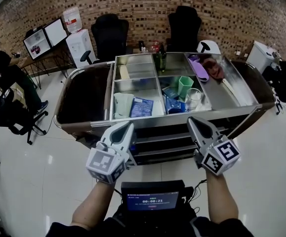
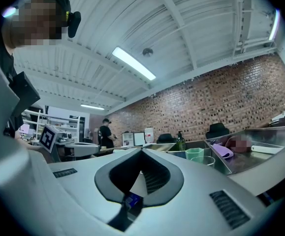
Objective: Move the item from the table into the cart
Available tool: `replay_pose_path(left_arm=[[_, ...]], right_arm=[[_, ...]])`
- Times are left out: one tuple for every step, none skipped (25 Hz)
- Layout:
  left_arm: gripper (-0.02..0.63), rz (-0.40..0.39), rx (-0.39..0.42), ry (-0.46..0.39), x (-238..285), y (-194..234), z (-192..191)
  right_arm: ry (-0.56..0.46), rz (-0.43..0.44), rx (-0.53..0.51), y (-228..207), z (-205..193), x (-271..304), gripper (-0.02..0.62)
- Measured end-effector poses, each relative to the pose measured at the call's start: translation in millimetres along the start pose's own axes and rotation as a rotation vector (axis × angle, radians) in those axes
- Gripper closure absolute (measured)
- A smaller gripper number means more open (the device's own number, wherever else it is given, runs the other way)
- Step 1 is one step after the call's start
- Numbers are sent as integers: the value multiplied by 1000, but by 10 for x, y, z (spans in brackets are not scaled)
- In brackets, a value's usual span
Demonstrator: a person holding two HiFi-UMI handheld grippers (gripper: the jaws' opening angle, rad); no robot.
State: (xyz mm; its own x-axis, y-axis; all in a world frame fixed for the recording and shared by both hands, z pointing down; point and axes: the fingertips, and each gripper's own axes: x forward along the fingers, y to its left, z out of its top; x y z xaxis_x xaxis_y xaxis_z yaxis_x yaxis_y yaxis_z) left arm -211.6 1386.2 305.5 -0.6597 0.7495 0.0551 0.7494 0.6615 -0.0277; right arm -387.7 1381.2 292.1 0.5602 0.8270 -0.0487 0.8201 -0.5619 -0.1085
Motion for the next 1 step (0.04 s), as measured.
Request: replay_pose_path(left_arm=[[600, -1, 0, 3, 1, -13, 0]], right_arm=[[1, 0, 1, 0, 2, -8, 594]])
